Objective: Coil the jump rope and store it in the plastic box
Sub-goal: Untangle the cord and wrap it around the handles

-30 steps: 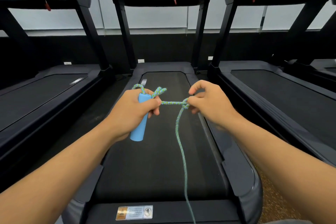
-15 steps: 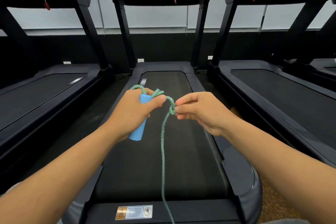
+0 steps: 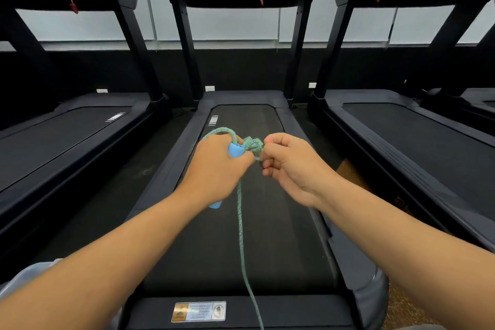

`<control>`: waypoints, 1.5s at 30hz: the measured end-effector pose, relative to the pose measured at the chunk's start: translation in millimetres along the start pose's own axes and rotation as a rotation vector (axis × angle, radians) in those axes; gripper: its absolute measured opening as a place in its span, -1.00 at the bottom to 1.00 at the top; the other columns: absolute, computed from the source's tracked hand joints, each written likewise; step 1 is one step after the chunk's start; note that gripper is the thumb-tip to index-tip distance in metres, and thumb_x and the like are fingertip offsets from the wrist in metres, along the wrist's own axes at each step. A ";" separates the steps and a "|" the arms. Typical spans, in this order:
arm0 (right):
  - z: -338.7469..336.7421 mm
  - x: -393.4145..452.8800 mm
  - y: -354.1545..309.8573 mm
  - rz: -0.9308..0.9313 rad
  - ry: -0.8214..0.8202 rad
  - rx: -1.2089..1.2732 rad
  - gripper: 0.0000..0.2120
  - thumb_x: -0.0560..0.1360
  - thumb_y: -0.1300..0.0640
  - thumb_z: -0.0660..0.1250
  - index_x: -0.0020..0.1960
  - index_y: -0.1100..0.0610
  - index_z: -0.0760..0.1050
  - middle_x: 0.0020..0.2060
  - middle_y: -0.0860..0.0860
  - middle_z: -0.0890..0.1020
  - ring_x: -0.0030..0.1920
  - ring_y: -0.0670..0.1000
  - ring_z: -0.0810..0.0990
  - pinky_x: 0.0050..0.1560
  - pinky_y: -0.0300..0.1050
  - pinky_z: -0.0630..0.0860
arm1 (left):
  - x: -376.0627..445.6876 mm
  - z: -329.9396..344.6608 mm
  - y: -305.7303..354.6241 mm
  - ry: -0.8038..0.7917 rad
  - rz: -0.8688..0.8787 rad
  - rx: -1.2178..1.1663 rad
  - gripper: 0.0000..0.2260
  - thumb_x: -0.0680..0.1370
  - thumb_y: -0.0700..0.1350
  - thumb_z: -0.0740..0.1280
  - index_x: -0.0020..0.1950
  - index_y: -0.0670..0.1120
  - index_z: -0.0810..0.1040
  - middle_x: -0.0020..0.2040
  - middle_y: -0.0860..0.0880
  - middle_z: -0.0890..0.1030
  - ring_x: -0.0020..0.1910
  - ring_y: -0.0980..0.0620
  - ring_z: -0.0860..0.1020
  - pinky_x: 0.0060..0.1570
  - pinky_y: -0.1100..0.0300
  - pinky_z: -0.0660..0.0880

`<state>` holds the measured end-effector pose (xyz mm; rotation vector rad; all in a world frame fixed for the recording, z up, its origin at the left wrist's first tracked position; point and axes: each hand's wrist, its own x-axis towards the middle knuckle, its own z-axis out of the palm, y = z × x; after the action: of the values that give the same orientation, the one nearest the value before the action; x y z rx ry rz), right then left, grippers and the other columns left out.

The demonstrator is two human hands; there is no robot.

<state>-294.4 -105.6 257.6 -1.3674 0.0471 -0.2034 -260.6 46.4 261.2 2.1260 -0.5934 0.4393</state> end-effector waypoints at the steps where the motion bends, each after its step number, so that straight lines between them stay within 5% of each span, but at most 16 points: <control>1: 0.5 0.2 -0.8 0.030 -0.004 0.058 -0.74 0.49 0.44 0.23 -0.22 0.11 0.42 -0.36 0.04 0.49 -0.39 -0.03 0.41 -0.35 -0.17 0.46 | 1.6 0.2 -1.8 0.024 0.014 0.038 -0.73 0.45 -0.06 0.38 -0.30 -0.23 0.46 -0.17 -0.14 0.67 -0.33 -0.11 0.52 -0.31 0.04 0.49; 5: -14.5 -2.5 -15.2 0.128 -0.053 0.202 -0.74 0.48 0.35 0.08 -0.29 0.06 0.26 -0.50 -0.01 0.32 -0.42 0.01 0.31 -0.23 -0.06 0.46 | 11.5 -13.1 -22.7 0.071 -0.007 0.177 -0.71 0.47 -0.11 0.41 -0.37 -0.15 0.38 -0.31 0.00 0.54 -0.26 -0.13 0.49 -0.24 0.05 0.35; 8: -31.8 -3.1 -26.9 0.083 -0.007 0.148 -0.72 0.51 0.36 0.08 -0.29 0.07 0.24 -0.56 -0.04 0.20 -0.40 0.04 0.41 -0.13 -0.04 0.51 | 17.7 -29.5 -36.7 0.089 -0.057 0.174 -0.71 0.47 -0.09 0.43 -0.30 -0.27 0.49 -0.20 -0.19 0.63 -0.19 -0.24 0.54 -0.17 -0.03 0.43; 13: -51.4 2.2 -32.7 -0.039 0.029 -0.133 -0.82 0.56 0.33 0.24 -0.12 0.09 0.40 -0.45 0.01 0.40 -0.52 -0.03 0.38 -0.42 -0.18 0.43 | 15.3 -37.2 -29.2 -0.095 -0.262 -0.280 -0.72 0.47 -0.17 0.45 -0.43 -0.09 0.51 -0.48 -0.03 0.50 -0.50 0.02 0.44 -0.36 0.16 0.37; 15: -56.4 5.8 -25.4 -0.141 0.072 -0.458 -0.85 0.54 0.32 0.35 0.01 0.10 0.48 -0.34 0.06 0.51 -0.48 -0.04 0.41 -0.40 -0.17 0.43 | 14.4 -35.5 -25.8 -0.167 -0.309 -0.386 -0.66 0.50 -0.24 0.45 -0.46 -0.03 0.53 -0.49 0.06 0.50 -0.51 0.07 0.44 -0.41 0.22 0.36; 18: -54.1 5.8 -15.1 -0.391 0.187 -0.925 -0.70 0.48 0.25 0.45 0.15 0.01 0.54 -0.07 -0.08 0.58 -0.21 -0.15 0.49 -0.04 -0.18 0.47 | 12.5 -27.9 -17.3 -0.178 -0.301 -0.405 -0.73 0.51 -0.26 0.44 -0.38 -0.10 0.54 -0.49 0.08 0.52 -0.51 0.08 0.45 -0.46 0.26 0.38; 22: -22.7 -20.7 -28.5 -0.839 0.209 -0.867 -0.74 0.44 0.31 0.40 0.08 0.07 0.61 -0.06 -0.07 0.58 -0.10 -0.14 0.53 0.00 -0.33 0.41 | 11.6 -15.9 -16.1 -0.135 -0.279 -0.386 -0.81 0.49 -0.23 0.47 -0.32 -0.16 0.56 -0.48 0.07 0.55 -0.46 0.03 0.46 -0.37 0.20 0.41; 28: 1.3 -53.5 -35.5 -1.267 0.124 -1.003 -0.84 0.44 0.33 0.41 -0.03 0.18 0.70 -0.08 0.06 0.58 -0.09 0.10 0.49 -0.02 0.08 0.46 | 10.8 -14.5 -12.3 -0.088 -0.279 -0.415 -0.76 0.44 -0.19 0.49 -0.16 -0.39 0.58 -0.36 -0.12 0.60 -0.41 -0.04 0.48 -0.29 0.09 0.43; 31: 2.8 -50.0 -24.4 -1.052 -0.051 -1.049 -0.87 0.50 0.19 0.42 0.04 0.10 0.69 -0.08 -0.02 0.62 -0.10 -0.04 0.53 -0.02 -0.09 0.49 | 8.2 -16.0 -8.4 -0.121 -0.262 -0.455 -0.68 0.40 -0.14 0.49 -0.24 -0.40 0.51 -0.38 -0.19 0.52 -0.36 -0.06 0.44 -0.25 0.07 0.38; 34: -4.6 -33.6 -8.1 -0.731 0.005 -1.193 -0.79 0.55 -0.03 0.43 0.16 -0.02 0.60 0.02 -0.12 0.64 -0.03 -0.12 0.56 0.02 -0.19 0.49 | 7.2 -14.6 -6.3 -0.141 -0.270 -0.452 -0.76 0.50 -0.23 0.46 -0.23 -0.38 0.54 -0.35 -0.20 0.52 -0.38 -0.05 0.45 -0.27 0.10 0.39; 38: -14.5 -23.5 -9.4 -0.350 -0.048 -1.109 -0.93 0.57 -0.03 0.43 -0.04 -0.05 0.63 -0.34 -0.13 0.70 -0.26 -0.19 0.64 -0.17 -0.25 0.51 | 5.0 -14.4 -6.3 -0.166 -0.280 -0.401 -0.82 0.52 -0.20 0.47 -0.24 -0.20 0.57 -0.32 -0.10 0.58 -0.48 0.07 0.47 -0.41 0.26 0.44; 42: -19.7 -21.8 -14.6 -0.231 -0.145 -1.205 -0.79 0.58 0.03 0.38 -0.20 0.04 0.66 -0.33 -0.02 0.70 -0.35 -0.05 0.61 -0.23 -0.19 0.51 | 4.6 -11.4 -6.8 -0.173 -0.285 -0.349 -0.85 0.51 -0.21 0.46 -0.19 -0.25 0.57 -0.29 -0.13 0.60 -0.47 0.04 0.47 -0.40 0.25 0.44; 45: -15.9 -20.5 -26.2 -0.153 -0.077 -0.645 -0.77 0.56 0.24 0.23 -0.23 0.22 0.56 -0.37 0.12 0.62 -0.38 0.03 0.53 -0.25 -0.06 0.49 | 3.8 -9.5 -10.3 -0.179 -0.270 -0.231 -0.78 0.49 -0.21 0.44 -0.11 -0.37 0.53 -0.28 -0.15 0.56 -0.41 -0.04 0.48 -0.31 0.17 0.42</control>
<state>-320.0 -122.3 278.2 -2.0231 -0.0628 -0.2776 -252.6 58.5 261.8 1.9968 -0.4245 0.0285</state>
